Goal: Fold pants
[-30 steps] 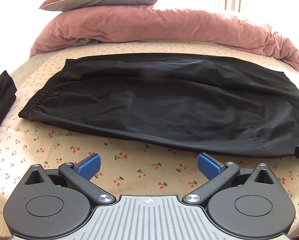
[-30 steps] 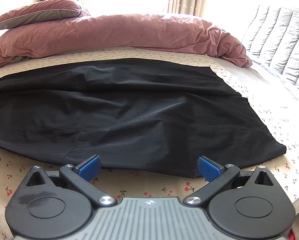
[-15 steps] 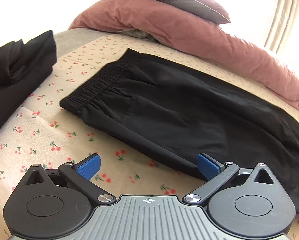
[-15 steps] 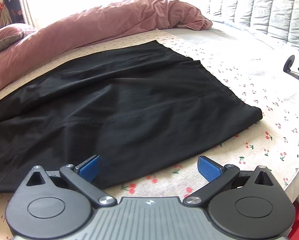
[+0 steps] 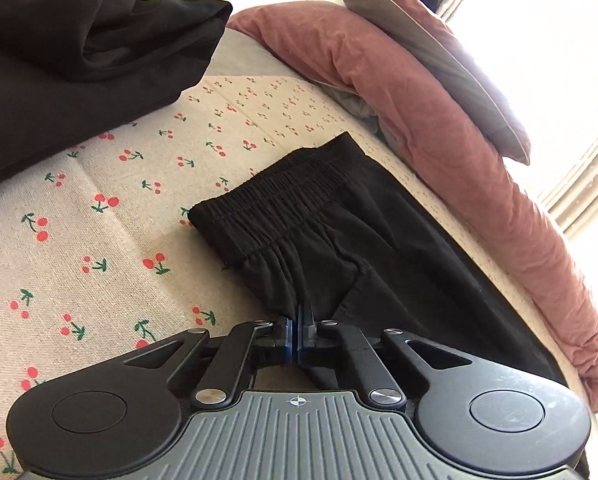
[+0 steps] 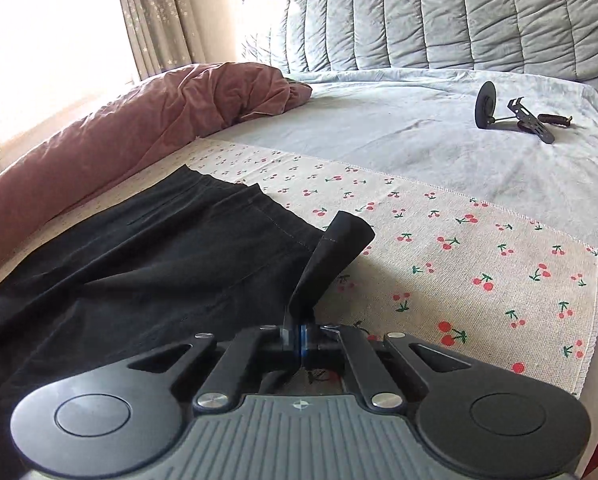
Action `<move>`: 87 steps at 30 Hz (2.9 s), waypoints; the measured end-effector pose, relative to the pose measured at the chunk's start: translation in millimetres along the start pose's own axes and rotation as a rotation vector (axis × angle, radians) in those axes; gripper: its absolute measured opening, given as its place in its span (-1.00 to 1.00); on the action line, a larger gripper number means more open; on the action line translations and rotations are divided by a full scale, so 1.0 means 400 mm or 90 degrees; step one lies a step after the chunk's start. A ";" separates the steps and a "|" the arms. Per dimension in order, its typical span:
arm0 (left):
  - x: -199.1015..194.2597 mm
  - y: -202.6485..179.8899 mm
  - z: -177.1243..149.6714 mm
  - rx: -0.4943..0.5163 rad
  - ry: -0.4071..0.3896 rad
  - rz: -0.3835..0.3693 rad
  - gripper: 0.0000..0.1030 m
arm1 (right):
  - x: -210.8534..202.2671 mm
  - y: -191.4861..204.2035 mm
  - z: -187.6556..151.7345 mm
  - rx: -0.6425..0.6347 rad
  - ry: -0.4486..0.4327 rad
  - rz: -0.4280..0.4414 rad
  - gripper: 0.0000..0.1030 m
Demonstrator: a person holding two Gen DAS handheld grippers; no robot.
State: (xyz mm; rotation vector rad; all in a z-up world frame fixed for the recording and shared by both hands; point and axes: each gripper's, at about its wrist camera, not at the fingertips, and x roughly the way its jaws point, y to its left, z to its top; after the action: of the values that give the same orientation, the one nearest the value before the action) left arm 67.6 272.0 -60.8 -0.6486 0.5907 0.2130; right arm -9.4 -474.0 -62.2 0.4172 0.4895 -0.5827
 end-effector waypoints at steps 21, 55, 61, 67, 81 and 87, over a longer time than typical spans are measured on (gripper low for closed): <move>-0.175 0.050 -0.062 0.217 0.089 0.072 -0.85 | -0.080 -0.079 -0.005 -0.119 0.052 -0.089 -1.00; 0.077 -0.479 0.017 0.536 0.080 -0.066 0.92 | 0.161 0.227 0.303 -0.203 0.099 0.103 0.76; 0.292 -0.568 0.066 0.604 0.079 -0.070 0.87 | 0.325 0.320 0.345 -0.236 0.105 0.116 0.76; 0.459 -0.621 0.077 0.608 0.130 -0.148 0.57 | 0.518 0.401 0.356 -0.231 0.126 0.128 0.69; 0.573 -0.626 0.054 0.640 0.197 -0.181 -0.85 | 0.697 0.453 0.375 -0.217 0.083 0.107 -0.80; 0.552 -0.637 0.046 0.632 0.149 -0.188 -1.00 | 0.674 0.453 0.396 -0.218 0.026 0.116 -0.97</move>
State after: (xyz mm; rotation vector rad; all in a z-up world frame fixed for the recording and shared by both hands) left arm 348.9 85.6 -47.9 0.2148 0.7251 -0.4287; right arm 347.1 -527.9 -39.2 0.1446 0.5725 -0.3064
